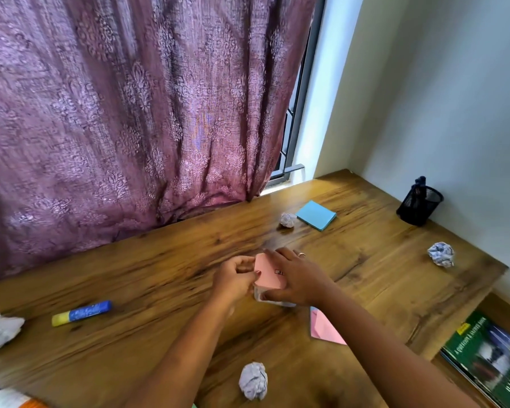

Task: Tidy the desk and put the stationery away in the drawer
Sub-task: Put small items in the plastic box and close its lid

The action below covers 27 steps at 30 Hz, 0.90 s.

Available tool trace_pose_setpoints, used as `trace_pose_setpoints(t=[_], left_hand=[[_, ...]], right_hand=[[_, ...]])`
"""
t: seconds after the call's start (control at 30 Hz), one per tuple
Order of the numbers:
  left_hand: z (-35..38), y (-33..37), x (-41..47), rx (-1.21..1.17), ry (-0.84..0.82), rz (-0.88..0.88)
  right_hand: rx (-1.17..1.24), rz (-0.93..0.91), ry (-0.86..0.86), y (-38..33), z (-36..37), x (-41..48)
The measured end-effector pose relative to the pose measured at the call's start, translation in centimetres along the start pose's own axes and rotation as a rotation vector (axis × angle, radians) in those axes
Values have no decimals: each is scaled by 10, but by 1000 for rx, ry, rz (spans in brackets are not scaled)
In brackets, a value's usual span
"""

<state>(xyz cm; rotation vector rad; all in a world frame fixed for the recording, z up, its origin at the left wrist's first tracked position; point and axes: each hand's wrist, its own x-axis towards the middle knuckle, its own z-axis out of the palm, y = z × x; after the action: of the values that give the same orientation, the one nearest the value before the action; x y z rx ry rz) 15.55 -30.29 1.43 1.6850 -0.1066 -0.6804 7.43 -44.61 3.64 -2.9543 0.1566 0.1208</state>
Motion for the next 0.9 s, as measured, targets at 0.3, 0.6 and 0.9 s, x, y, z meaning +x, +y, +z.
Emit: trace_pose_setpoints(t=[0.3,0.6,0.9], left_hand=[[-3,4,7,-53,-43,-43],[-5,13,3,-112,-77,-92],[-3,21,-5,-104,-75,-89]], right_hand=[[-25,44,35,2,14,0],[-36,69,20,2,17,2],[-54,103,2,-1,16,4]])
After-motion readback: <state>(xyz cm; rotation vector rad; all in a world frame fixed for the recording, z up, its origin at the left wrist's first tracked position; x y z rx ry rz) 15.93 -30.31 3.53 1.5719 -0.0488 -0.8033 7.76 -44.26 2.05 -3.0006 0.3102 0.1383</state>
